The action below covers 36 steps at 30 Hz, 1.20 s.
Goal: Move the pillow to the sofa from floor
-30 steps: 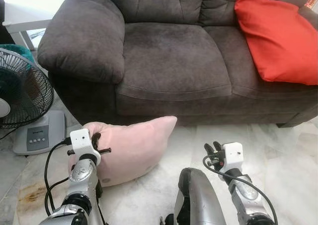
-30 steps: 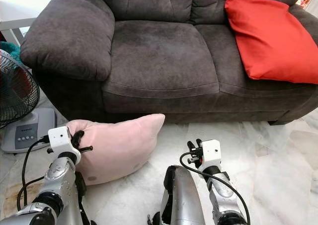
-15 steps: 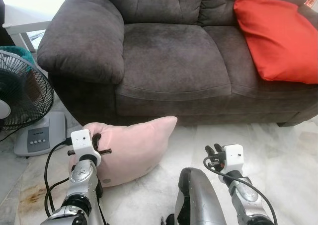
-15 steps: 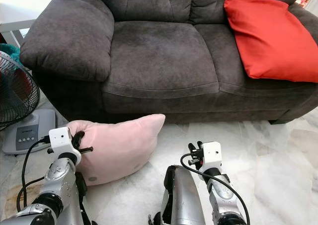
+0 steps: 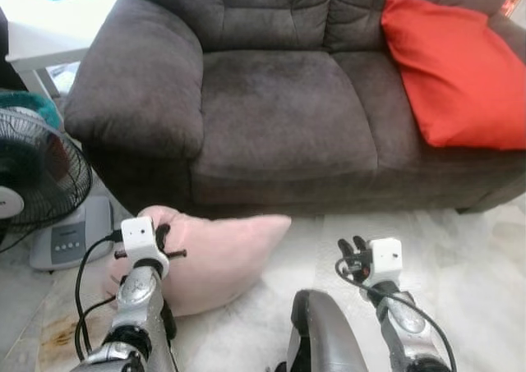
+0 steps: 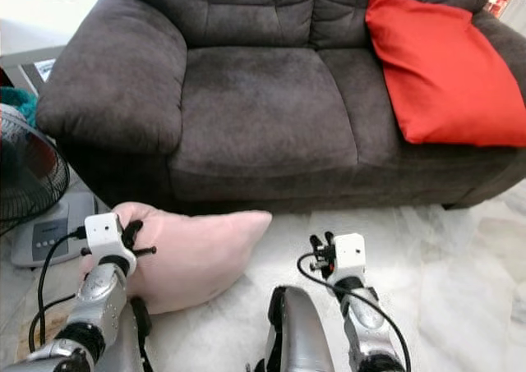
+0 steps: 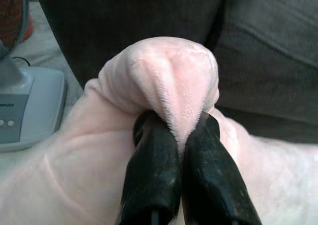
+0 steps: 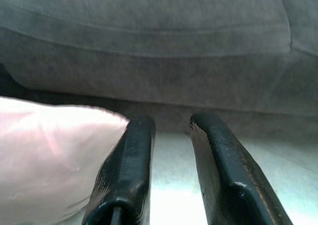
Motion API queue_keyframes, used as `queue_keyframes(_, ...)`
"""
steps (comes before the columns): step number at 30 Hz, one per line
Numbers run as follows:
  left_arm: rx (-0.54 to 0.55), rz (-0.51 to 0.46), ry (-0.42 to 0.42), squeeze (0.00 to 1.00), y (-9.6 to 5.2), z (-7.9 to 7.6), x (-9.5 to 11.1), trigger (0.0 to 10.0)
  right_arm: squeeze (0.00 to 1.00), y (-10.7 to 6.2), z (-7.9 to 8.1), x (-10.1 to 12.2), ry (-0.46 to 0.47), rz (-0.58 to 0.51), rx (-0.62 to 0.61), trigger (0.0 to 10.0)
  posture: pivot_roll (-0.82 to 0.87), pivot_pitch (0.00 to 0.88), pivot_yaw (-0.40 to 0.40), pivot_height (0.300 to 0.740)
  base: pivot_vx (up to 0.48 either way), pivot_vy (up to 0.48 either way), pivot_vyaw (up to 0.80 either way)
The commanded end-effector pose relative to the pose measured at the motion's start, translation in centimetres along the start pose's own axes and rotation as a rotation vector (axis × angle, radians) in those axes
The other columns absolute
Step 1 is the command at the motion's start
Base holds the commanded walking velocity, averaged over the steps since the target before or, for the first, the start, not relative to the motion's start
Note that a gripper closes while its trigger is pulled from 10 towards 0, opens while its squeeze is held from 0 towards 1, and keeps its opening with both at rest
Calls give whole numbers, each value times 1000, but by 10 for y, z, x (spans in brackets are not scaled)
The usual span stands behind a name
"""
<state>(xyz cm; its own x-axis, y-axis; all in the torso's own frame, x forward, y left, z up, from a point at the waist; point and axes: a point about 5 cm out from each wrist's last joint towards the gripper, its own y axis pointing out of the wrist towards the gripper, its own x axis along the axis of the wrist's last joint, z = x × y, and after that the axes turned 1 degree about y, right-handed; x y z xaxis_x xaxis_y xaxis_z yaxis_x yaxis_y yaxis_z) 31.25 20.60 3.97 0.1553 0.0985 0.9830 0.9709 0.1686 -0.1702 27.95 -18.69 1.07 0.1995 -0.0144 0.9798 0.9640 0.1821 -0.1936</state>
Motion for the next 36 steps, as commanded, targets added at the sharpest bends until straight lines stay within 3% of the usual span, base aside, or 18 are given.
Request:
queue_keyframes(1, -14, -72, 25, 0, 4, 0, 14, 10000, 0, 1, 0, 2, 7, -11, -2, 10000, 98, 93, -111, 594, 0, 0, 0)
queue_keyframes(9, -21, -84, 30, 0, 4, 1, 17, 10000, 0, 1, 3, 1, 14, -11, 3, 10000, 100, 95, -108, 599, 0, 0, 0)
queue_keyframes(16, -64, -132, 37, 0, 2, -9, 21, 10000, 0, 0, 1, 1, 18, -12, -9, 10000, 103, 97, -105, 599, 0, 0, 0)
queue_keyframes(22, -101, -168, 54, 0, -1, -17, 24, 10000, 0, 2, -1, 2, 21, -6, -16, 10000, 104, 94, -106, 599, -281, 0, 0)
queue_keyframes(36, -99, -173, 49, 0, -1, -17, 26, 10000, 0, -1, -1, -2, 29, 1, -14, 10000, 105, 94, -105, 599, -293, 0, 0)
